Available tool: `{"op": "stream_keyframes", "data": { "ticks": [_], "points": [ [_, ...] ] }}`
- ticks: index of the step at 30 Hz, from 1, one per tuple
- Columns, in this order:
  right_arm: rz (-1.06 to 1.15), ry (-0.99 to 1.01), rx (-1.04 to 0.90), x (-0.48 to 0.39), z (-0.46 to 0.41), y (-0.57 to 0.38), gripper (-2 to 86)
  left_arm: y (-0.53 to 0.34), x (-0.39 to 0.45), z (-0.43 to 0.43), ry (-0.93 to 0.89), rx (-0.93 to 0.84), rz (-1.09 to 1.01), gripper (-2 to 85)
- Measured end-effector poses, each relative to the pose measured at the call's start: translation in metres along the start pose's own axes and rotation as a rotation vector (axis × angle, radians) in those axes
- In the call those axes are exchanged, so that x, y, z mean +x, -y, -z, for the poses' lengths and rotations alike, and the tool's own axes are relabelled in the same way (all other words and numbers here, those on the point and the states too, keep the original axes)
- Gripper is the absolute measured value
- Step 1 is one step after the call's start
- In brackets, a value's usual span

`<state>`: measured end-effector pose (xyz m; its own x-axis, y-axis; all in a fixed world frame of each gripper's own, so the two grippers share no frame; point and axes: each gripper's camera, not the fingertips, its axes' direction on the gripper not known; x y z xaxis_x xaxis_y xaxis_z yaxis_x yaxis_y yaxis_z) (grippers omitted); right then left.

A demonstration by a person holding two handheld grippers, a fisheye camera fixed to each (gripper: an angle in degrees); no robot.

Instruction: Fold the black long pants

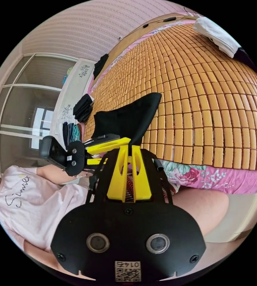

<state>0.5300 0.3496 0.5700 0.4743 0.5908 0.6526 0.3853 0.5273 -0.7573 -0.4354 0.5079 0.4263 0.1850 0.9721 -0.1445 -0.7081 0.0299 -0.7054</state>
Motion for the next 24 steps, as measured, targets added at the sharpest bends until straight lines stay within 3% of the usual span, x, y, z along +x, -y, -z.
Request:
{"op": "stream_keyframes", "data": {
  "ticks": [5,7,9,14,24],
  "points": [
    [-0.103,0.073,0.201,0.068,0.031,-0.050,6.6,-0.018,0.003,0.026,-0.054,0.055,-0.007,0.7],
    [-0.220,0.142,0.250,0.108,0.022,-0.064,15.4,-0.030,0.012,0.035,-0.046,0.064,-0.036,0.2],
    [-0.254,0.244,0.236,0.128,0.005,-0.066,16.6,-0.038,0.018,0.041,-0.035,0.063,-0.062,0.1],
    [-0.293,0.327,0.288,0.154,-0.015,-0.075,4.3,-0.053,0.023,0.052,-0.044,0.049,-0.093,0.2],
    [-0.148,0.259,0.518,0.145,0.088,-0.120,2.4,-0.029,0.012,0.084,-0.185,0.267,-0.138,0.5]
  ]
}}
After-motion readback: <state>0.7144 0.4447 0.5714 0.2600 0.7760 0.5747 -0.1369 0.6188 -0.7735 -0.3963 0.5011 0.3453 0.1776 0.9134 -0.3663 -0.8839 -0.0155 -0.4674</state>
